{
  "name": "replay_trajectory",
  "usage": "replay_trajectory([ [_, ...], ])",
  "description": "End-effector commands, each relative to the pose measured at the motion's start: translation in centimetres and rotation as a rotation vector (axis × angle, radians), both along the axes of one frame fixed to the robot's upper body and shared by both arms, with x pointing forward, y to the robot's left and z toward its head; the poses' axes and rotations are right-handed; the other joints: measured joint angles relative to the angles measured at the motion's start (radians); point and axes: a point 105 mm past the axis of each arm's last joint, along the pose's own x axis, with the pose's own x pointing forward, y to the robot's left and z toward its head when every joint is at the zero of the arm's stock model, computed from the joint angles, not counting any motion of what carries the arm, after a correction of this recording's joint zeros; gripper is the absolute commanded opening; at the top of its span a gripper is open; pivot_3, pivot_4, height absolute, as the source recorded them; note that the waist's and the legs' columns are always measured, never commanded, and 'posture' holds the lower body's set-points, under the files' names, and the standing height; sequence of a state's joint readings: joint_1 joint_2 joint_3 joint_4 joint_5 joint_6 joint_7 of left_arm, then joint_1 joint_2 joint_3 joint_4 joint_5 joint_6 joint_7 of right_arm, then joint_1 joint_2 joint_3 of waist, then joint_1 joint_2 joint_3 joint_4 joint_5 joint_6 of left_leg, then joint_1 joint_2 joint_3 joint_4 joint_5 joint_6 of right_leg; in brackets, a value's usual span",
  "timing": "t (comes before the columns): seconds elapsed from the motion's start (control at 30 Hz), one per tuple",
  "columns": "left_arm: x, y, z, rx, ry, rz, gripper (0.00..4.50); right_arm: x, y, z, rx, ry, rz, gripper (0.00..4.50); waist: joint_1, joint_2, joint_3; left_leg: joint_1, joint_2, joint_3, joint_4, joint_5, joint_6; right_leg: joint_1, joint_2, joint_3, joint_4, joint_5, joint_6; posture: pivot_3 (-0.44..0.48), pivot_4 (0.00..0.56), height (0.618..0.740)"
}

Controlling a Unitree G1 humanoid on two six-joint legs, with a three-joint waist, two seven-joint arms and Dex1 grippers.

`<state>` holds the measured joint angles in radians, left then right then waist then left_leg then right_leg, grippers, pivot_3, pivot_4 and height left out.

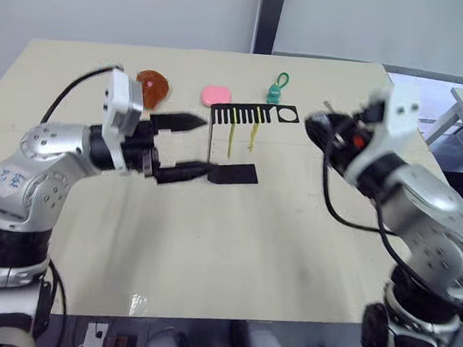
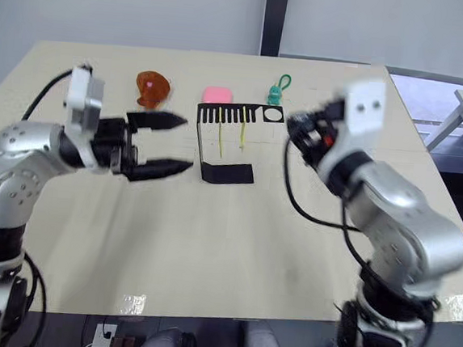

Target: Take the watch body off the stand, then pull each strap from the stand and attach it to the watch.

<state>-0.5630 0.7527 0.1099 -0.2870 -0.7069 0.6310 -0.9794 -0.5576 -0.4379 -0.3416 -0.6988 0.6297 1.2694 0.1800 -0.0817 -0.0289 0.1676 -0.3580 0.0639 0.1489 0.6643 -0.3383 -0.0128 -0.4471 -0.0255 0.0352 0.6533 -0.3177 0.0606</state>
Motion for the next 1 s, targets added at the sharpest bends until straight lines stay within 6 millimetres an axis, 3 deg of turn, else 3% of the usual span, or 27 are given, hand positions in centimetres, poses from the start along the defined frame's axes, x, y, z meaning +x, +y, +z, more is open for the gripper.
replay_trajectory([
  [0.03,-1.4,-0.8,-0.9,0.046,-0.027,-0.073,4.50,-2.3,-1.2,-1.5,-0.028,0.009,0.018,1.60,0.002,0.000,0.000,0.000,0.000,0.000,0.000,0.000,0.000,0.000,0.000,0.000,0.000,0.000,0.000,0.000,0.150,0.740],
  [0.23,-0.9,-1.7,-3.2,0.052,-0.026,-0.071,4.50,-3.0,-4.0,-7.8,-0.042,0.141,-0.084,1.60,0.001,0.000,0.000,0.004,-0.002,0.000,0.000,0.001,0.000,0.003,0.001,0.002,0.002,0.000,0.000,0.000,0.150,0.740],
  [0.33,-0.9,-2.1,-4.5,0.073,-0.031,-0.083,4.50,-2.7,-5.0,-9.7,-0.056,0.155,-0.120,1.60,0.000,0.000,0.000,0.004,-0.001,0.001,0.000,0.001,0.000,0.003,0.001,0.002,0.001,0.000,0.000,0.000,0.150,0.740],
  [0.7,-0.9,-2.7,-5.5,0.069,-0.031,-0.109,4.50,-0.9,-5.9,-13.2,-0.082,0.169,-0.121,1.60,0.005,0.000,0.000,0.004,-0.001,0.001,0.001,0.001,0.000,0.003,0.001,0.002,0.001,0.000,0.000,0.000,0.150,0.740],
  [1.0,-0.8,-2.5,-5.4,0.080,-0.026,-0.115,4.50,0.0,-5.7,-14.2,-0.087,0.171,-0.112,1.60,0.007,0.000,0.000,0.004,-0.001,0.001,0.001,0.001,0.000,0.003,0.001,0.002,0.002,0.000,0.000,0.000,0.150,0.740],
])
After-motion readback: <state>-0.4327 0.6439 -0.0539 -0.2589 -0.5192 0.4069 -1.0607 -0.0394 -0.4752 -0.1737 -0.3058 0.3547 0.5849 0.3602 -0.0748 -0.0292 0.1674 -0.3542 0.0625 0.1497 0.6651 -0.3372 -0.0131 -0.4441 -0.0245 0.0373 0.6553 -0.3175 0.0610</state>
